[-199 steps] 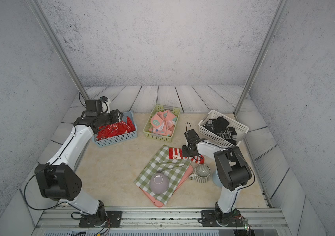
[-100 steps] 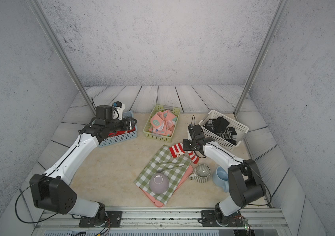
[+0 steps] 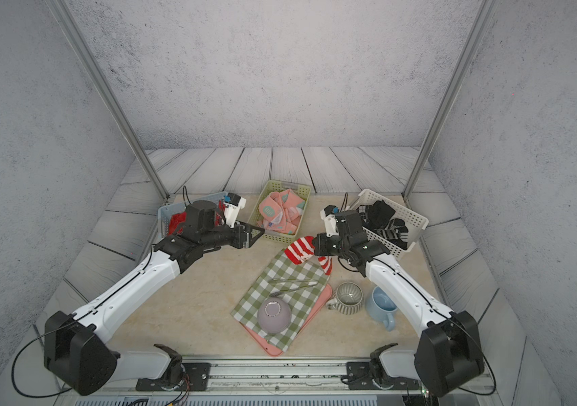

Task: Sort the socks into the basket by color
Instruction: Pick up the sock from the center of the board.

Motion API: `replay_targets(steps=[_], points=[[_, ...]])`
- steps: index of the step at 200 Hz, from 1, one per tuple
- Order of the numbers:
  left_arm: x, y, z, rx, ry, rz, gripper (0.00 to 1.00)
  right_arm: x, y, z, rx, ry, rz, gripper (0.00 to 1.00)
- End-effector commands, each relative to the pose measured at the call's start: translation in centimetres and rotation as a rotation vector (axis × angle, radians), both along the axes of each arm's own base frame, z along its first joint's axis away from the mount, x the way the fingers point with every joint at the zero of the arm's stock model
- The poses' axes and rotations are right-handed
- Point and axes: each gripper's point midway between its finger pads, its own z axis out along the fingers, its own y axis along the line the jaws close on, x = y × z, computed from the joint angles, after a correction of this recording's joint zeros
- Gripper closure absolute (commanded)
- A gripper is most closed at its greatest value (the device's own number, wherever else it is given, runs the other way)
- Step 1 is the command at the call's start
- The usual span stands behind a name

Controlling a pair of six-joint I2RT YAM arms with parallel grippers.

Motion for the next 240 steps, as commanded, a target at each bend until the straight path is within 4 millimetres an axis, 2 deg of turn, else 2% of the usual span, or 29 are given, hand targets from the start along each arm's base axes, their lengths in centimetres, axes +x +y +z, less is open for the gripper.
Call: replay_targets(steps=[1, 65, 92, 142, 163, 179, 209, 217, 240], points=[[-1.8, -2.4, 1.3, -0.021, -0.12, -0.126, 0.29, -1.7, 2.0, 2.6, 0.126, -0.012, 0.123, 1.0], [-5.3, -7.0, 0.8, -0.051, -0.176, -0.337, 0.24, -4.3, 4.0, 5.8, 0.273, -0.018, 0.273, 1.0], [-5.4, -7.8, 0.0, -0.029, -0.172, -0.356, 0.24, -5.0, 4.6, 6.7, 0.322, -0.019, 0.317, 1.0], [-5.1, -8.9, -0.5, -0.024, -0.176, -0.374, 0.34, -5.6, 5.1, 7.5, 0.366, -0.015, 0.362, 1.0], [-5.3, -9.4, -0.2, -0.044, -0.18, -0.391, 0.41, -5.6, 5.2, 7.5, 0.37, -0.012, 0.366, 1.0], [-5.5, -9.9, -0.1, -0.05, -0.178, -0.398, 0.51, -5.6, 5.2, 7.3, 0.37, -0.008, 0.364, 1.0], [-5.4, -9.7, 0.2, -0.051, -0.17, -0.375, 0.92, -5.4, 5.2, 7.0, 0.364, -0.004, 0.361, 1.0], [-5.3, -9.5, 0.4, -0.051, -0.169, -0.355, 1.0, -5.4, 5.2, 6.8, 0.355, 0.002, 0.359, 1.0], [-5.0, -8.5, 1.5, -0.046, -0.181, -0.297, 1.0, -5.1, 5.0, 6.8, 0.331, -0.003, 0.338, 0.97]])
